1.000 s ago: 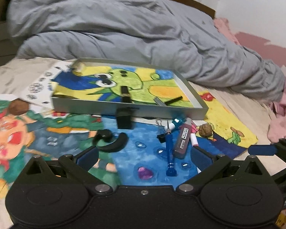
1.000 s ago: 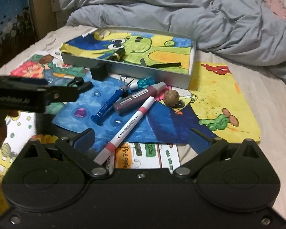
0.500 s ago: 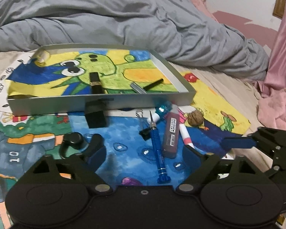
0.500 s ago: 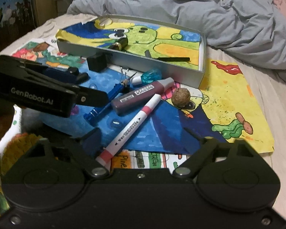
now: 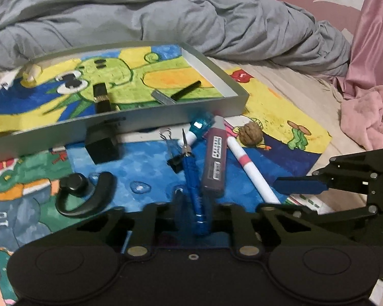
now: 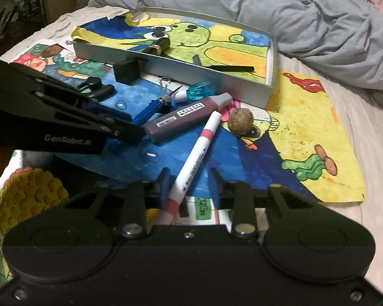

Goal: Organize rigid objects
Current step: 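Grasp the blue screwdriver with the left tool while the right tool grasps the white-pink marker, then lift the screwdriver with the left tool while the right tool carries the marker toward the tray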

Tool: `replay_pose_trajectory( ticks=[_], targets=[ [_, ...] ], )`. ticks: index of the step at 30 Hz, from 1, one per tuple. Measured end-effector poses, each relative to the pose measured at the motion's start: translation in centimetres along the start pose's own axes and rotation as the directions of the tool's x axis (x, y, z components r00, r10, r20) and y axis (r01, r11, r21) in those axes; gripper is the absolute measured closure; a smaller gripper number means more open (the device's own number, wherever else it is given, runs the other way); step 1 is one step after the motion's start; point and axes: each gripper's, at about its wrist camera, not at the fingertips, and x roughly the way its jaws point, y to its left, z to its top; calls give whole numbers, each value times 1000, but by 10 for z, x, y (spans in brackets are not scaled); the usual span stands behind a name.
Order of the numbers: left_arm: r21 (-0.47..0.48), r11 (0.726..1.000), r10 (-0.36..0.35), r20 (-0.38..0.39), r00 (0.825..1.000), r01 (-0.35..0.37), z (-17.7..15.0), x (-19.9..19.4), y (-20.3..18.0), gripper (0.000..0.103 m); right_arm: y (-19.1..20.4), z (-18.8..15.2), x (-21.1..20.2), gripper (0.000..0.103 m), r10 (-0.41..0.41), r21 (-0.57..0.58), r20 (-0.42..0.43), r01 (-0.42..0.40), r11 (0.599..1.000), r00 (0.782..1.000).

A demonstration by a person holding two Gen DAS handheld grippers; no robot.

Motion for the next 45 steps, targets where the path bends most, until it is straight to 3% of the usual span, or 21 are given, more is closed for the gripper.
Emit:
replay_pose_trajectory(
  ticks=[10,17,29,37,45],
  targets=[
    [-26,999,30,-38,999,-31,1,-1,-6,94,-14,6,11,83,21,64,17,-22,998,1000],
    [-59,998,25,-2,1000,-25,-2,-3,-9,94,-19,8,16,97,22,129,37,-27,991,999],
    [-125,991,68,88,994,-57,-7,-32,-19,95,-31,12,-13,97,78,219,134,-106,970,988],
    [-133,982,162,210,964,-136,10,-50,-22,95,-55,30,-29,97,103,272,284,-183,945,953],
    [-182,960,265,332,905,-214,55,-43,-4,94,-100,79,2,97,139,317,412,-284,905,901]
  ],
)
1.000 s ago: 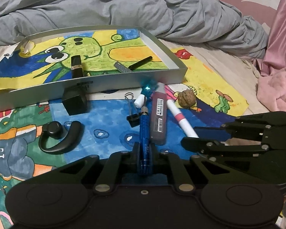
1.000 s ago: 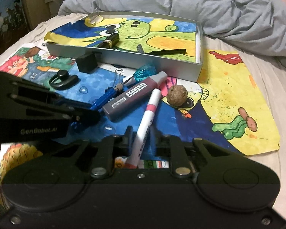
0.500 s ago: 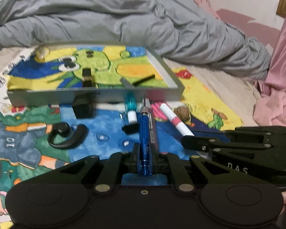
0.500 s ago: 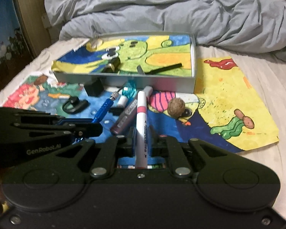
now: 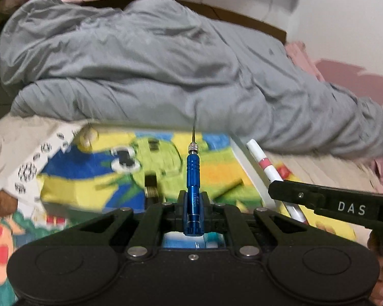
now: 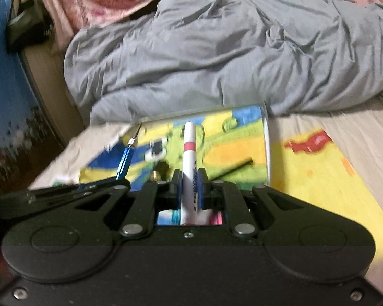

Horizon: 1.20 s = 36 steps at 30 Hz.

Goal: Organize rigid objects
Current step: 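Lift the screwdriver with the left tool while the right tool carries the marker toward the tray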

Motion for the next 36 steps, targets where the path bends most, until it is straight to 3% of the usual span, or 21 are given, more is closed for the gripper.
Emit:
replay_pose_trajectory(
  ticks=[9,18,34,36],
  targets=[
    [-60,997,57,35,998,-55,24,69,15,94,-37,27,75,97,7,44,30,-8,999,1000],
    [-82,993,81,-34,996,-84,6,113,20,94,-56,14,123,97,-22,62,-12,23,998,1000],
    [-58,994,88,-157,984,-98,-6,127,15,93,-45,-10,135,94,-31,15,-106,33,999,994],
    [-77,992,88,-147,985,-100,-4,121,17,85,-44,-8,131,91,-28,17,-103,30,999,994]
  ],
)
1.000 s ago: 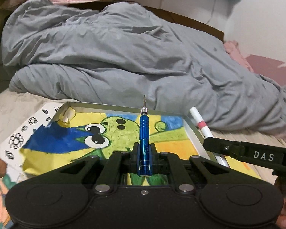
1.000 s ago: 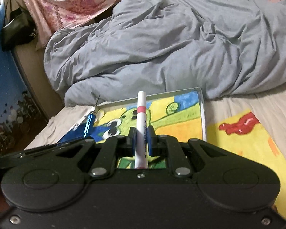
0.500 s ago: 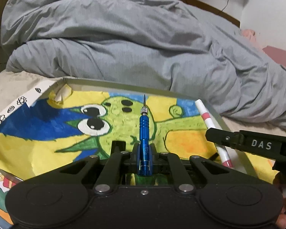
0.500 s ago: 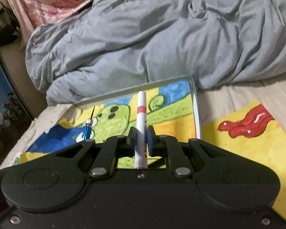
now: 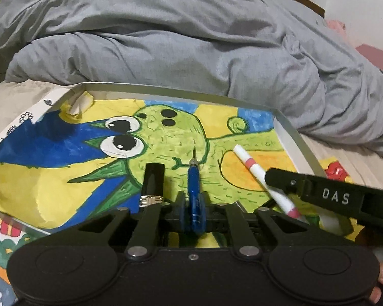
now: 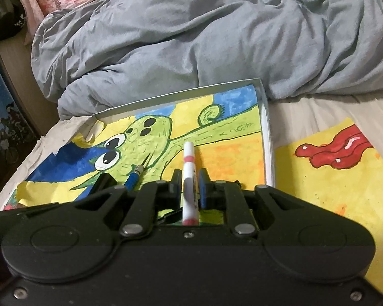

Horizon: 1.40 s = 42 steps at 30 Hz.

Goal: Organize rigid objects
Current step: 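Lift the screwdriver with the left tool while the right tool carries the marker toward the tray, then lower the screwdriver into the tray and open the left tool while the right tool releases the marker there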

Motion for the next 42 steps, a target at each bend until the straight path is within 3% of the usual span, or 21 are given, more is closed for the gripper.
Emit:
replay_pose_trajectory(
  ticks=[2,4,11,15,19,22,24,26,30,42],
  targets=[
    [-10,1000,-3,17,1000,4,2,-8,2,83,1,4,-6,80,6,-2,11,-6,1000,1000],
    [-13,1000,3,42,999,-3,5,-19,4,82,3,8,-16,78,5,-20,26,-4,1000,1000],
    [-29,999,41,149,988,-37,16,-72,15,47,22,24,-58,59,28,-55,69,-24,998,997],
    [-31,998,62,207,976,-57,17,-111,22,33,35,25,-87,52,42,-75,90,-35,997,995],
    [-47,996,85,250,964,-75,11,-150,30,23,51,21,-115,25,52,-90,103,-43,995,993],
    [-49,995,97,277,956,-87,3,-176,33,19,60,13,-139,15,52,-110,109,-40,993,993],
    [-54,994,104,288,952,-93,-3,-192,35,10,66,7,-155,10,47,-119,116,-33,992,992],
    [-53,994,109,299,948,-98,-11,-206,35,9,70,1,-168,1,44,-128,127,-28,991,991],
    [-58,992,123,313,942,-110,-29,-232,38,2,82,-16,-198,1,42,-165,141,-19,986,989],
    [-109,985,163,343,925,-133,-74,-289,44,1,106,-71,-282,0,17,-216,194,25,976,981]
  ],
)
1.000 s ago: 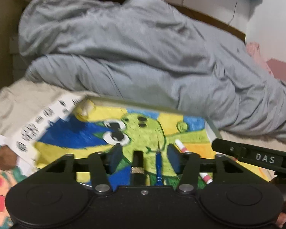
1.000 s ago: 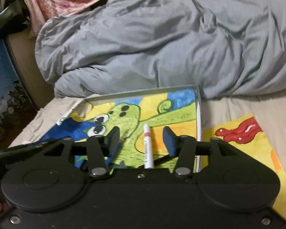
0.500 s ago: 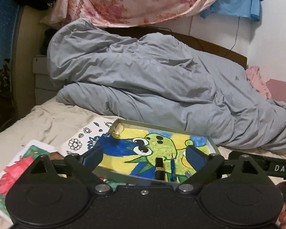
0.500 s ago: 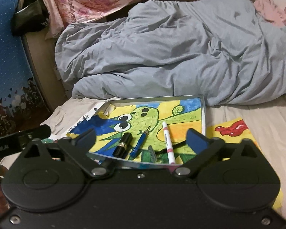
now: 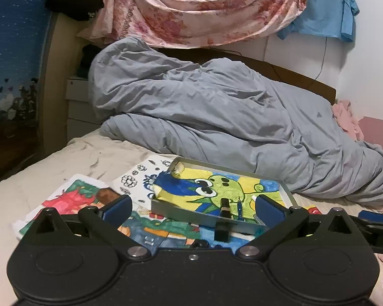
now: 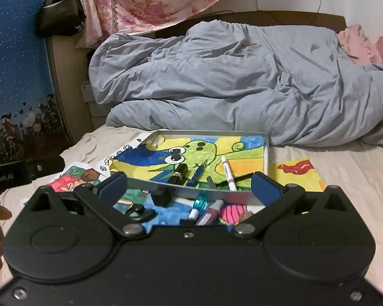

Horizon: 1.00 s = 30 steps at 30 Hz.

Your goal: Organize rigid objects

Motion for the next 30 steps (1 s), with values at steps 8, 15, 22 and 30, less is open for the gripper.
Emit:
replay_pose_trajectory(
  ticks=[8,15,22,30],
  targets=[
    [5,999,40,-12,999,-40,-20,-35,5,1,9,-20,-33,1,-33,-5,-16,33,999,999],
    [18,998,57,-12,998,-57,-32,-61,4,1,15,-39,-57,0,-39,-8,-34,39,999,999],
    [5,997,78,-25,997,-78,-39,-70,7,1,21,-52,-75,0,-45,-10,-51,44,999,998],
    [23,996,83,-49,995,-82,-47,-75,4,1,25,-59,-84,0,-48,-13,-80,47,999,996]
  ],
)
